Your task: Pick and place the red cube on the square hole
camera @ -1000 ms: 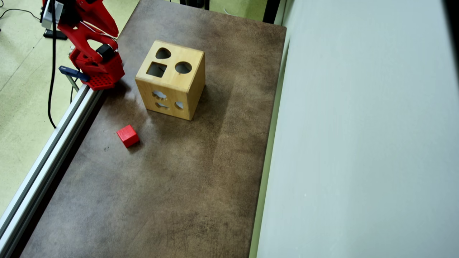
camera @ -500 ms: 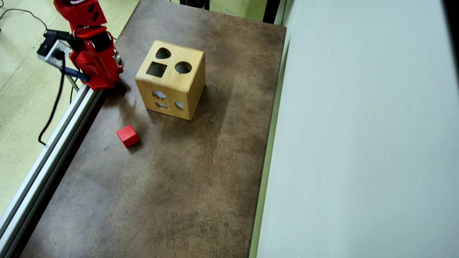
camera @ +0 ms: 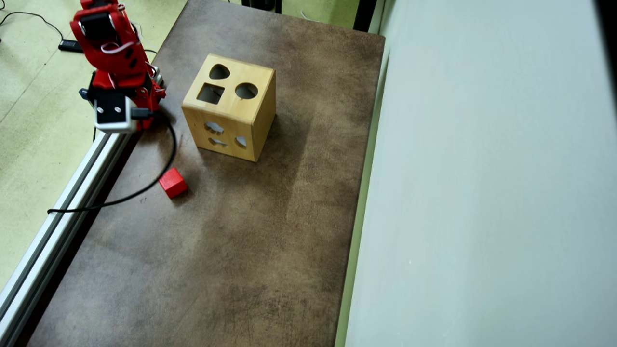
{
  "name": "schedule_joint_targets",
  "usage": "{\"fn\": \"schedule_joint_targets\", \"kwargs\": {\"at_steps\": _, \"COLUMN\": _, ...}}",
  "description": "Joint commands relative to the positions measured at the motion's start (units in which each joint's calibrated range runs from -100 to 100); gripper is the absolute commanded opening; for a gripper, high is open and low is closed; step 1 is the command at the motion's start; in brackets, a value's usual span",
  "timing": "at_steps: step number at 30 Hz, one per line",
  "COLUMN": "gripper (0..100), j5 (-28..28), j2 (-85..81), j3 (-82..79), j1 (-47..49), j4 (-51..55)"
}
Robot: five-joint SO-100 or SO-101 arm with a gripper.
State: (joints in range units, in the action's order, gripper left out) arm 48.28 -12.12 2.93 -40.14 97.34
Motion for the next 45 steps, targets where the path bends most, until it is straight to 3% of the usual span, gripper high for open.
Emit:
{"fn": "schedule_joint_targets", "kwargs": {"at_steps": 1, "gripper": 5, "j5": 2.78, "j2": 1.21, "j3": 0.29, "j1": 0.46, "j4": 0.41}}
{"fn": "schedule_joint_targets", "kwargs": {"at_steps": 16, "gripper": 7, "j5": 2.44, "j2": 3.41, "j3": 0.29, "j1": 0.54, "j4": 0.41}}
{"fn": "schedule_joint_targets", "kwargs": {"at_steps": 25, "gripper": 45, "j5": 2.88, "j2": 3.92, "j3": 0.2, "j1": -0.35, "j4": -4.49}}
{"fn": "schedule_joint_targets", "kwargs": {"at_steps": 29, "gripper": 53, "j5": 2.93, "j2": 4.01, "j3": 0.2, "j1": -0.35, "j4": -7.31}}
{"fn": "schedule_joint_targets", "kwargs": {"at_steps": 39, "gripper": 53, "j5": 3.32, "j2": 4.35, "j3": 0.11, "j1": -0.28, "j4": -7.55}}
{"fn": "schedule_joint_targets", "kwargs": {"at_steps": 45, "gripper": 48, "j5": 9.52, "j2": 7.66, "j3": 0.2, "j1": -1.02, "j4": -7.87}}
